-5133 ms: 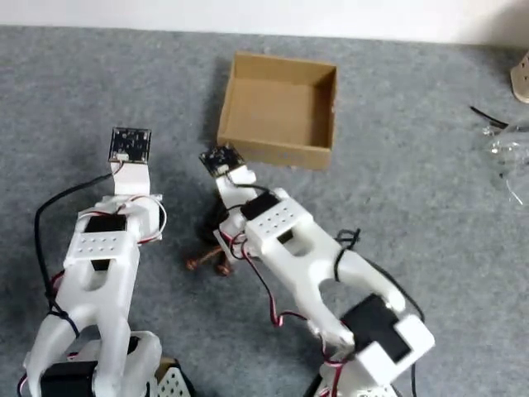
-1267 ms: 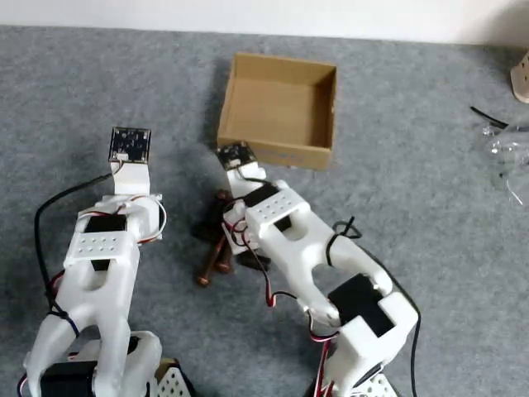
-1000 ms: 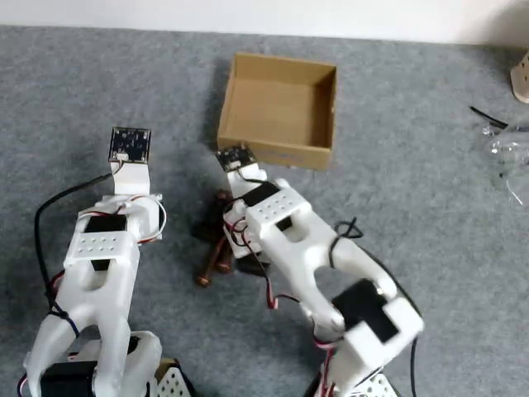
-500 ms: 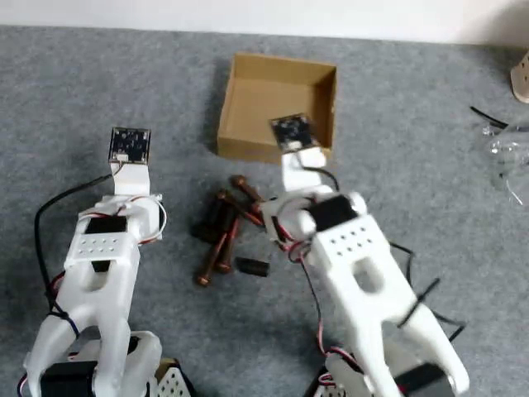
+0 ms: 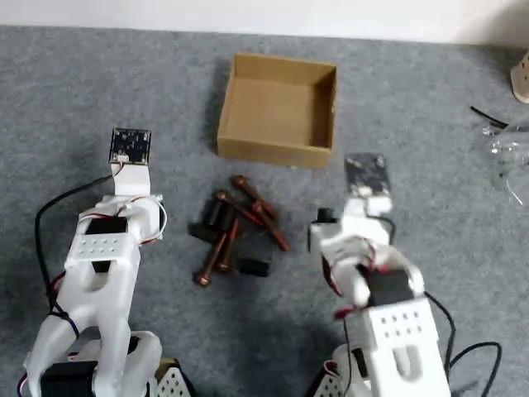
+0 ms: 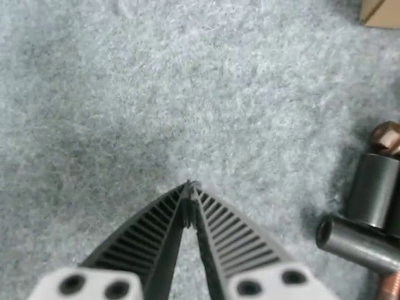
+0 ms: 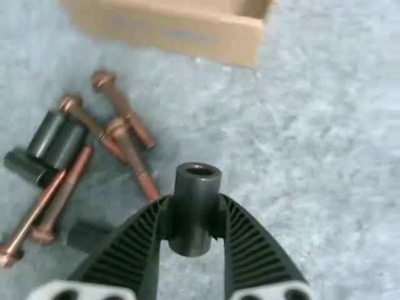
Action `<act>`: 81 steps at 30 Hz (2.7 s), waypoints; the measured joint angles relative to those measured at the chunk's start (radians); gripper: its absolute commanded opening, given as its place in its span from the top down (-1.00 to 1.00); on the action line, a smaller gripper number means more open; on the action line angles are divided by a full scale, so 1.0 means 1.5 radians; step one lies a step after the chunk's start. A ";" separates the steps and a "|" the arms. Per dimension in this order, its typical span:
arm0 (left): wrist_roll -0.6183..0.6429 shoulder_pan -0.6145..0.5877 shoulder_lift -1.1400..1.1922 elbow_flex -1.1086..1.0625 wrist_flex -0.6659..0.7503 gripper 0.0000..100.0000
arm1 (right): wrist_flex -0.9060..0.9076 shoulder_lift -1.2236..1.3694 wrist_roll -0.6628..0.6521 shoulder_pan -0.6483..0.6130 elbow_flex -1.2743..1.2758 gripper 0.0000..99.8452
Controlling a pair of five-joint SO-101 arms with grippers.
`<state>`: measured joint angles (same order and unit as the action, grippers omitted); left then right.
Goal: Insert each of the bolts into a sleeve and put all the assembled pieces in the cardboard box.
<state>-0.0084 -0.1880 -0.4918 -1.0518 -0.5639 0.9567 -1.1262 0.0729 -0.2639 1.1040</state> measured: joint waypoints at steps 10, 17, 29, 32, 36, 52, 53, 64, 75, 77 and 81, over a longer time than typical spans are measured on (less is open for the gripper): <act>0.000 0.000 0.000 0.000 0.000 0.98 | 0.015 -0.390 -0.049 0.083 0.208 0.99; -0.001 0.051 0.000 -0.008 0.004 0.98 | 0.068 -0.457 -0.071 0.086 0.277 0.99; -0.001 0.117 -0.004 -0.005 0.054 0.89 | 0.009 -0.467 -0.075 0.086 0.376 0.99; -0.001 0.137 -0.004 -0.002 0.055 0.94 | 0.005 -0.467 -0.075 0.086 0.376 0.99; -0.001 0.178 -0.004 -0.001 0.055 0.99 | 0.005 -0.467 -0.075 0.086 0.376 0.99; 0.430 0.417 0.078 0.289 -0.204 0.55 | -0.013 -0.467 -0.079 0.086 0.376 0.99; 0.444 0.430 0.102 0.295 -0.205 0.53 | -0.013 -0.467 -0.079 0.086 0.376 0.99; 0.556 0.463 0.300 0.367 -0.209 0.79 | -0.023 -0.467 -0.079 0.086 0.376 0.99; 0.568 0.443 0.416 0.434 -0.227 0.78 | -0.035 -0.467 -0.079 0.086 0.376 0.99; 0.568 0.440 0.417 0.434 -0.228 0.78 | -0.035 -0.467 -0.079 0.086 0.376 0.99; 0.568 0.421 0.417 0.434 -0.228 0.79 | -0.035 -0.467 -0.079 0.086 0.376 0.99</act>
<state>0.8431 0.4442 0.1343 -0.4012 -0.9060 0.9045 -1.8274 -0.0453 -0.1350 1.6686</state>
